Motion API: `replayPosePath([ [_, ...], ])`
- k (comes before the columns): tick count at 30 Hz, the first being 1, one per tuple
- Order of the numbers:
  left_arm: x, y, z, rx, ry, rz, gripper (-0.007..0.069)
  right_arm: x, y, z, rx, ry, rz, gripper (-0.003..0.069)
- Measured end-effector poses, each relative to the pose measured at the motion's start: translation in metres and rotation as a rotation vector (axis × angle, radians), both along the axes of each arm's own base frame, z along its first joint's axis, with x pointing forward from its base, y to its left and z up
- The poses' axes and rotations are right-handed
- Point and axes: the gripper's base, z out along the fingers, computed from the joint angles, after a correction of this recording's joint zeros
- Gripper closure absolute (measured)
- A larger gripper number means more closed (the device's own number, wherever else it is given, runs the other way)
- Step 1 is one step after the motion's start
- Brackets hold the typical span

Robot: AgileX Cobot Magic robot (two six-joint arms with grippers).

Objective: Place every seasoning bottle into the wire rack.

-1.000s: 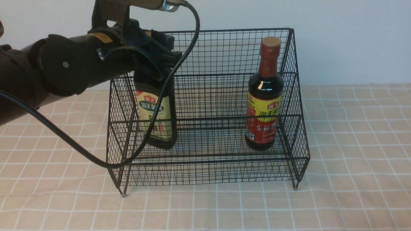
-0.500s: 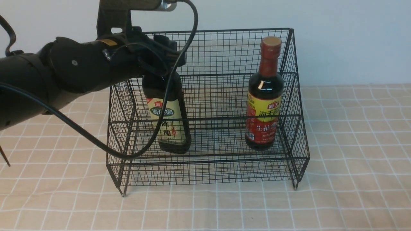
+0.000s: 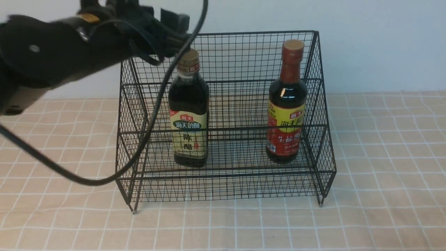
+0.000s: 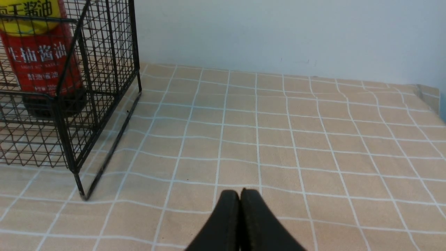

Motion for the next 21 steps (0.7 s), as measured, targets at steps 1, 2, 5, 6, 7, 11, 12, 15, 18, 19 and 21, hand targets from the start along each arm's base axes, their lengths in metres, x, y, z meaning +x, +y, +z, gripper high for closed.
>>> replayPosePath([
  [1, -0.006, 0.002, 0.008, 0.002, -0.027, -0.002, 0.0174, 0.0, 0.0, 0.0, 0.0, 0.0, 0.0, 0.0673],
  [2, -0.011, 0.004, 0.013, 0.006, -0.037, -0.013, 0.0188, 0.0, 0.0, 0.0, 0.0, 0.0, 0.0, 0.0673],
  [5, -0.029, 0.008, 0.028, 0.014, -0.059, -0.052, 0.0263, 0.0, 0.0, 0.0, 0.0, 0.0, 0.0, 0.0673],
  [6, -0.044, 0.013, 0.038, 0.016, -0.053, -0.089, 0.0341, 0.0, 0.0, 0.0, 0.0, 0.0, 0.0, 0.0673],
  [7, -0.051, 0.014, 0.039, 0.022, -0.026, -0.122, 0.04, 0.0, 0.0, 0.0, 0.0, 0.0, 0.0, 0.0673],
  [11, -0.082, 0.026, 0.039, 0.043, 0.152, -0.237, 0.0592, 0.0, 0.0, 0.0, 0.0, 0.0, 0.0, 0.0673],
  [12, -0.087, 0.028, 0.036, 0.053, 0.202, -0.26, 0.0607, 0.0, 0.0, 0.0, 0.0, 0.0, 0.0, 0.0673],
  [15, -0.103, 0.042, 0.023, 0.065, 0.425, -0.252, 0.0629, 0.0, 0.0, 0.0, 0.0, 0.0, 0.0, 0.0673],
  [18, -0.118, 0.059, 0.003, 0.044, 0.589, -0.149, 0.0631, 0.0, 0.0, 0.0, 0.001, 0.0, 0.0, 0.0673],
  [19, -0.124, 0.064, -0.003, 0.042, 0.603, -0.116, 0.0631, 0.0, 0.0, 0.0, 0.001, 0.0, 0.0, 0.0673],
  [21, -0.131, 0.067, -0.006, 0.044, 0.598, -0.094, 0.0631, 0.0, 0.0, 0.0, 0.001, 0.0, 0.0, 0.0673],
])
